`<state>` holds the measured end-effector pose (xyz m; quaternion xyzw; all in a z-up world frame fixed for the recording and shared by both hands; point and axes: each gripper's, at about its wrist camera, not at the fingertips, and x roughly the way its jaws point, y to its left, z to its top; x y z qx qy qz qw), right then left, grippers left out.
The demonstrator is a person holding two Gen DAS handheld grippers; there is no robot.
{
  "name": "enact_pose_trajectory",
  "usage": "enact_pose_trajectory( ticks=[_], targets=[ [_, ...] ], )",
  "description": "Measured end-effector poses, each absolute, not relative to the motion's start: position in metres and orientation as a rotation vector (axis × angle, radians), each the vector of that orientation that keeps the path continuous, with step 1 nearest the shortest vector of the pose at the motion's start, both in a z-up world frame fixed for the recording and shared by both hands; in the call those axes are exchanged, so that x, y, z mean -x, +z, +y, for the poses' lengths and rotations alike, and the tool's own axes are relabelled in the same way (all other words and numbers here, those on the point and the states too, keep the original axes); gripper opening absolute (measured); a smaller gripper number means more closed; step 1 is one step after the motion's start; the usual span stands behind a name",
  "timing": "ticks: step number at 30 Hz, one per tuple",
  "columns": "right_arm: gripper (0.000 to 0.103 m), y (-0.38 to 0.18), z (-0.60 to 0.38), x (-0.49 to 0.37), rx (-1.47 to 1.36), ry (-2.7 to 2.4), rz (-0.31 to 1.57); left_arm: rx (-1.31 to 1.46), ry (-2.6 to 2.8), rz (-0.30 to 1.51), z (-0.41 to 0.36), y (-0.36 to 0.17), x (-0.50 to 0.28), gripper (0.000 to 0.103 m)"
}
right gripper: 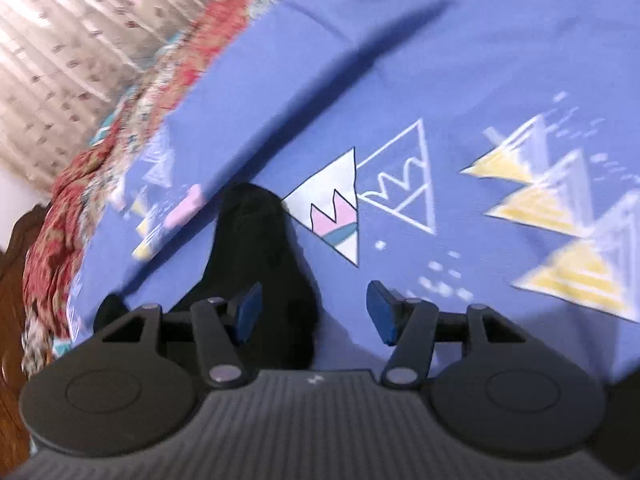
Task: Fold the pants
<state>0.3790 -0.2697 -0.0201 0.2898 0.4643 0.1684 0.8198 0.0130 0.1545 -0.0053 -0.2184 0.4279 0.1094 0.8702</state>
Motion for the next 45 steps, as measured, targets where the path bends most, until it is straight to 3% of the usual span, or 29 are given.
enact_pose_trajectory(
  ticks=[5, 7, 8, 11, 20, 23, 26, 29, 33, 35, 45],
  targets=[
    [0.064, -0.032, -0.226, -0.412, -0.605, 0.376, 1.015, 0.448, 0.228, 0.895, 0.153, -0.007, -0.013, 0.007],
    [0.043, -0.028, -0.209, -0.418, -0.543, 0.383, 1.005, 0.443, 0.227, 0.896, 0.152, -0.007, -0.013, 0.007],
    [0.021, -0.027, -0.201, -0.421, -0.506, 0.394, 1.012, 0.441, 0.227, 0.897, 0.153, -0.007, -0.014, 0.007],
    [0.016, -0.012, -0.185, -0.42, -0.45, 0.455, 0.985, 0.439, 0.226, 0.897, 0.153, -0.007, -0.016, 0.007],
    [0.016, 0.125, -0.211, -0.316, -0.284, 0.75, 0.414, 0.439, 0.228, 0.885, 0.152, -0.007, -0.012, 0.007],
    [0.017, 0.137, -0.24, -0.271, -0.257, 0.804, 0.338, 0.438, 0.228, 0.879, 0.152, -0.006, -0.01, 0.007],
    [0.019, 0.114, -0.27, -0.24, -0.209, 0.712, 0.393, 0.436, 0.225, 0.876, 0.152, -0.006, -0.008, 0.007],
    [0.021, 0.063, -0.293, -0.231, -0.167, 0.507, 0.596, 0.436, 0.223, 0.876, 0.153, -0.006, -0.007, 0.007],
    [0.038, -0.004, -0.32, -0.228, -0.15, 0.29, 0.894, 0.421, 0.224, 0.879, 0.151, -0.006, -0.007, 0.007],
    [0.042, -0.007, -0.336, -0.221, -0.239, 0.301, 0.889, 0.417, 0.22, 0.882, 0.151, -0.004, -0.006, 0.007],
    [0.042, 0.018, -0.365, -0.221, -0.361, 0.228, 0.786, 0.423, 0.208, 0.792, 0.153, 0.023, 0.016, 0.009]
  ],
)
